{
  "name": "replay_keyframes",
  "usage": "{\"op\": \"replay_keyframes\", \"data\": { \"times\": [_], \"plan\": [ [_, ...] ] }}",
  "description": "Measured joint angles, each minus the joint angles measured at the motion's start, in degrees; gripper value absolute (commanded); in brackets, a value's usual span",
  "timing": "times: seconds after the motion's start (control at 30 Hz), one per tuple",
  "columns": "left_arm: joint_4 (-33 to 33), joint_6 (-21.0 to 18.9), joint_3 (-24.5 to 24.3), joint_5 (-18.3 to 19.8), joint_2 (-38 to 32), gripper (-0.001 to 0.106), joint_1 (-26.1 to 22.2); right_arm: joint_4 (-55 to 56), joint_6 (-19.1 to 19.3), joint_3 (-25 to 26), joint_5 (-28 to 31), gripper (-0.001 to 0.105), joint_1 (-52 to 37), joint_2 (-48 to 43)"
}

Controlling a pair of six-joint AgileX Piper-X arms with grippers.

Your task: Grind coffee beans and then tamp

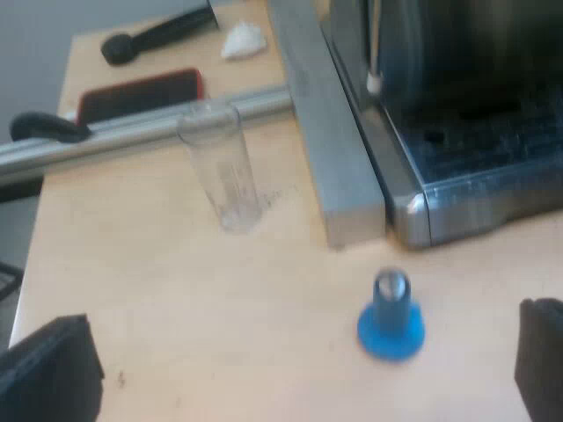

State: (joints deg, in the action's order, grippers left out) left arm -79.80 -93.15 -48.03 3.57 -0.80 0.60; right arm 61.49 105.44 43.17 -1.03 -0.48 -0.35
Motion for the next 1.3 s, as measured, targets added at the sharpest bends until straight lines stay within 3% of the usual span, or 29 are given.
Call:
{"op": "replay_keyframes", "data": {
  "times": [0.13,0.23,0.33,0.6,0.67,1.3],
  "plan": [
    [5.8,-2.8,1.9,-0.2,0.0,0.098,0.0,-2.5,0.0,-1.8,0.0,0.090,0.0,0.0],
    [16.3,-4.2,7.8,-0.2,0.0,0.098,0.0,-7.6,0.0,-7.1,-1.0,0.090,0.0,0.0],
    [22.1,-4.2,12.5,-0.2,0.1,0.098,0.0,-8.6,0.0,-10.0,-2.9,0.090,0.0,0.0],
    [23.4,-4.2,17.5,-0.2,0.1,0.098,0.0,-8.6,0.0,-13.0,-4.0,0.090,0.0,0.0],
    [23.5,-4.2,19.9,-0.2,0.1,0.098,0.0,-9.0,0.0,-17.3,-3.9,0.090,0.0,0.0],
    [23.7,-4.3,20.2,0.4,0.1,0.098,0.0,-10.5,0.1,-17.9,-5.2,0.090,0.0,0.0]
  ]
}}
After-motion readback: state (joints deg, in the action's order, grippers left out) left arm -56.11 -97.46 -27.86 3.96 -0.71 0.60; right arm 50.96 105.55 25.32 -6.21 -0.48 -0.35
